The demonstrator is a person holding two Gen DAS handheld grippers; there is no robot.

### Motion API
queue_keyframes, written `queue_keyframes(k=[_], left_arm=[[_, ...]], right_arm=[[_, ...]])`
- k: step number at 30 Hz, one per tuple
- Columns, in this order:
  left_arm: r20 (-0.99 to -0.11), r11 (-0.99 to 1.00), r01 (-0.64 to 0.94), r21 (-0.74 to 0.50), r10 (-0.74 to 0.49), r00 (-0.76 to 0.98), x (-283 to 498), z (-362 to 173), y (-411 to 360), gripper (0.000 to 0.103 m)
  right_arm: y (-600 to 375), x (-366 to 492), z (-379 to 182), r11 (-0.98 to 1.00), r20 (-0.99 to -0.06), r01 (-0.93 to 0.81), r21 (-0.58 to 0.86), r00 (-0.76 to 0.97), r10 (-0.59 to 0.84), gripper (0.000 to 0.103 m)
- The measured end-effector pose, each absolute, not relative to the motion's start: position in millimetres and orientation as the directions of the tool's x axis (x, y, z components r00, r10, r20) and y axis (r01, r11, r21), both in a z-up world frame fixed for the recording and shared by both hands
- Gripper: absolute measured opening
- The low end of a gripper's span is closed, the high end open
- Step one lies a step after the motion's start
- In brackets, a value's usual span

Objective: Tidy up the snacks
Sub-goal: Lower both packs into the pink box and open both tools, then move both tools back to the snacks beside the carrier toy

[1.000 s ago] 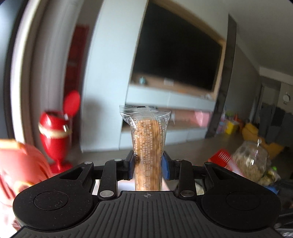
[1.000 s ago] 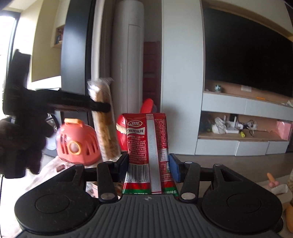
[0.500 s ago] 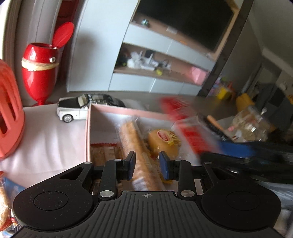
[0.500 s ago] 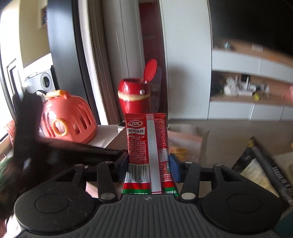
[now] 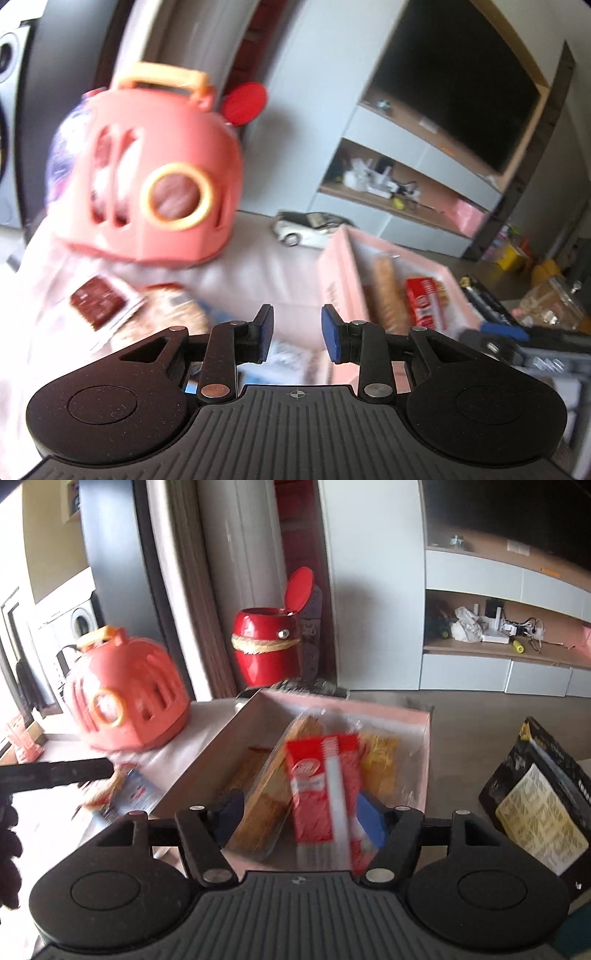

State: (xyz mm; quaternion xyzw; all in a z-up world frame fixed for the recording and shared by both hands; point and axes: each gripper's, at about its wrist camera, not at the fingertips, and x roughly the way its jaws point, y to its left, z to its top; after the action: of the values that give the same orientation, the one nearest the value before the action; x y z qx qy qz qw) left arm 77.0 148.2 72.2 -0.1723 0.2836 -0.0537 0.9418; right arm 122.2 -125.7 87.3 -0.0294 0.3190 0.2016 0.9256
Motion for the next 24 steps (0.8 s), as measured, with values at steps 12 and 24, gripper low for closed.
queue_keyframes(k=[12, 24], left_arm=[[-0.552, 0.928, -0.085, -0.363, -0.141, 0.821, 59.2, 44.0, 155.6, 0.032], [-0.468, 0.826, -0.385, -0.412, 0.170, 0.867, 47.9, 57.9, 255.7, 0.032]], right_arm=[[-141.5, 6.6, 55.1, 0.853, -0.731, -0.520, -0.054, 0.603, 0.321, 0.073], [-103.5, 0.5, 51.6, 0.805, -0.699, -0.593, -0.029, 0.587, 0.407, 0.073]])
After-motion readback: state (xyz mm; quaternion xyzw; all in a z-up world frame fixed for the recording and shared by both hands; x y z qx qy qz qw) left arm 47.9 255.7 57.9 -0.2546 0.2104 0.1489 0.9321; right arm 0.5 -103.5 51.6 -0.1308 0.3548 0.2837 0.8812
